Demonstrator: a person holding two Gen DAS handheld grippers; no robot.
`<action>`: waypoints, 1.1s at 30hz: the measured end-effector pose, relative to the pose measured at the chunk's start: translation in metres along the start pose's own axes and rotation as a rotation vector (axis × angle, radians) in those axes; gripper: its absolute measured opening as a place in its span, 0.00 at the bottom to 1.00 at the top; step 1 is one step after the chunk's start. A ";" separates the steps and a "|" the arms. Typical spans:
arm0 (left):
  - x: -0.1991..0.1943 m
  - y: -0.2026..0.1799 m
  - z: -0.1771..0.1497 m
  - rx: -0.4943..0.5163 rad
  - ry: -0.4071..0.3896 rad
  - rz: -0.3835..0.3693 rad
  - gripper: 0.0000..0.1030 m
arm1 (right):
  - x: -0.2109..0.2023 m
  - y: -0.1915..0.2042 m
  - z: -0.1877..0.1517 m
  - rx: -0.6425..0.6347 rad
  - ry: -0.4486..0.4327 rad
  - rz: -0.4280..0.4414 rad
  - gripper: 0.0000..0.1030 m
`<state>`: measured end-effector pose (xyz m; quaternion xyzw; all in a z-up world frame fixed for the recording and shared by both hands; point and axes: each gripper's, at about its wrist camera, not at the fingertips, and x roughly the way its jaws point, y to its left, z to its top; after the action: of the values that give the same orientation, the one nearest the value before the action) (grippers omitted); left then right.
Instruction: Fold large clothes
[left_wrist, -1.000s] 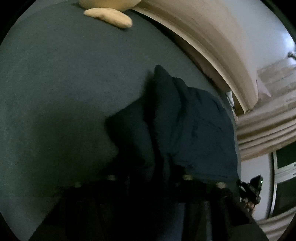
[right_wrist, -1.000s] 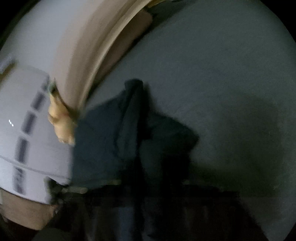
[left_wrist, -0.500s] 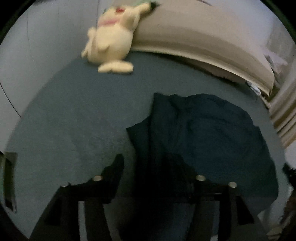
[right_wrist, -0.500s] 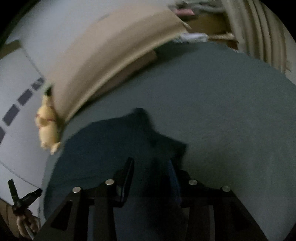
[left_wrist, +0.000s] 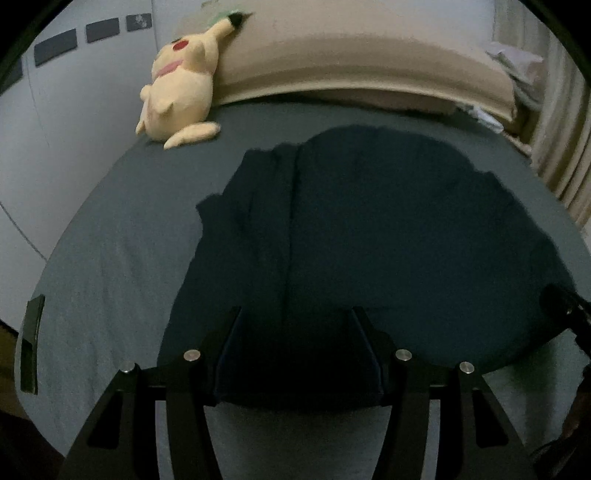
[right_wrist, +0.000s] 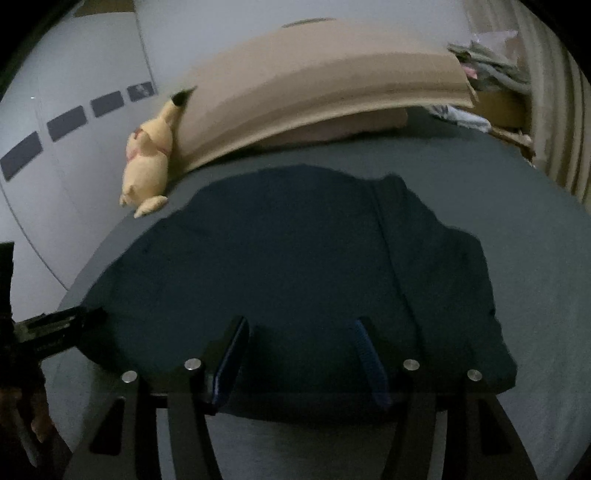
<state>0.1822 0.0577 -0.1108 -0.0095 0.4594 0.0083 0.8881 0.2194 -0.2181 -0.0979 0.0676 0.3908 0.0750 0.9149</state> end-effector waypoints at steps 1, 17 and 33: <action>0.005 0.003 -0.003 -0.014 0.009 -0.009 0.57 | 0.004 -0.002 -0.002 0.003 0.010 -0.009 0.62; -0.004 0.103 0.019 -0.260 -0.041 -0.279 0.78 | -0.047 -0.130 0.025 0.290 -0.040 0.099 0.92; 0.092 0.132 0.044 -0.439 0.192 -0.634 0.78 | 0.064 -0.219 0.034 0.557 0.219 0.356 0.92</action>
<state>0.2682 0.1909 -0.1614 -0.3415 0.5018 -0.1691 0.7765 0.3058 -0.4228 -0.1596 0.3735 0.4741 0.1309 0.7865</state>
